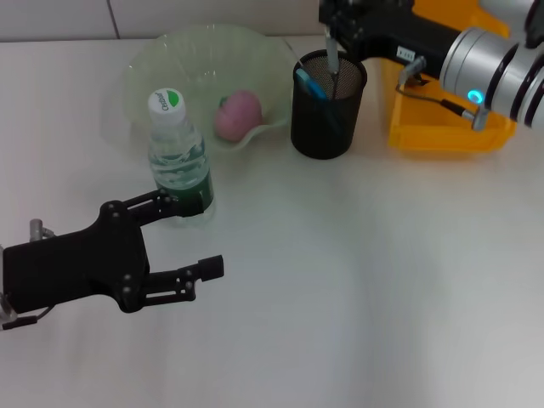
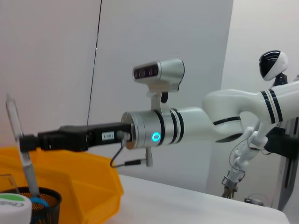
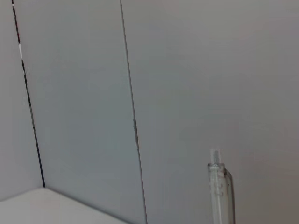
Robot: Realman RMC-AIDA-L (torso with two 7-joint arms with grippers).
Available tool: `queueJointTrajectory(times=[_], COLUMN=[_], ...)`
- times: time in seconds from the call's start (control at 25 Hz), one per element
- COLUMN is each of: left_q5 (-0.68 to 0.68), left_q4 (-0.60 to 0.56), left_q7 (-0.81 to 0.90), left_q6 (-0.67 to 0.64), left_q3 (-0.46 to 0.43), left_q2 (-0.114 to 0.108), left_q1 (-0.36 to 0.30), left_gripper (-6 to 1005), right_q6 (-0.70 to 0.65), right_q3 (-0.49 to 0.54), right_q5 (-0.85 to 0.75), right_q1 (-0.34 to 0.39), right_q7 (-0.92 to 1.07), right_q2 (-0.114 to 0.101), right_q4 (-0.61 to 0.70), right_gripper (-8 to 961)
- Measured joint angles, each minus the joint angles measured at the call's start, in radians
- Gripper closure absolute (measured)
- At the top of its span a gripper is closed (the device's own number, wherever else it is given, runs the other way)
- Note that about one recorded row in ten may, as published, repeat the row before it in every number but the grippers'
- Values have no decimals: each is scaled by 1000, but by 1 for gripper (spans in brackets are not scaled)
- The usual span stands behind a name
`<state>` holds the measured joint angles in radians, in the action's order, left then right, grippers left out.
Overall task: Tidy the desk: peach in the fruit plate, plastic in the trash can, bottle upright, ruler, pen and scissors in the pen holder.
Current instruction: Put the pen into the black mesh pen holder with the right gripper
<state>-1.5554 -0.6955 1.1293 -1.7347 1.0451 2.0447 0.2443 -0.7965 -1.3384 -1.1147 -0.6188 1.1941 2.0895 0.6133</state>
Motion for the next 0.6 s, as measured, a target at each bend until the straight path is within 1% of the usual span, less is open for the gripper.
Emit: queueJointTrajectory(times=[0.08,0.24,0.44,0.6], left_q5=[0,0,0,0], left_q4=[0,1,1,1], left_q7=[0,1,0,0], left_q6=[0,0,0,0], left_q3=[-3,-4,-12,-17], left_q2=[0,-1,-1,0], left_q1=[2,4,5,6], left_gripper=[170,170,170,170], right_q6=[1,-2,-12,-56], right_q3=[0,-2,-12,-7], right_q5=[2,0,3,6], right_q1=[-19,-35,-15,14], right_q7=[-34,-50,-55,-56], right_q2=[1,2,1,1], right_q4=[-47,-90,-97,-83], right_gripper=[804,802,800,651])
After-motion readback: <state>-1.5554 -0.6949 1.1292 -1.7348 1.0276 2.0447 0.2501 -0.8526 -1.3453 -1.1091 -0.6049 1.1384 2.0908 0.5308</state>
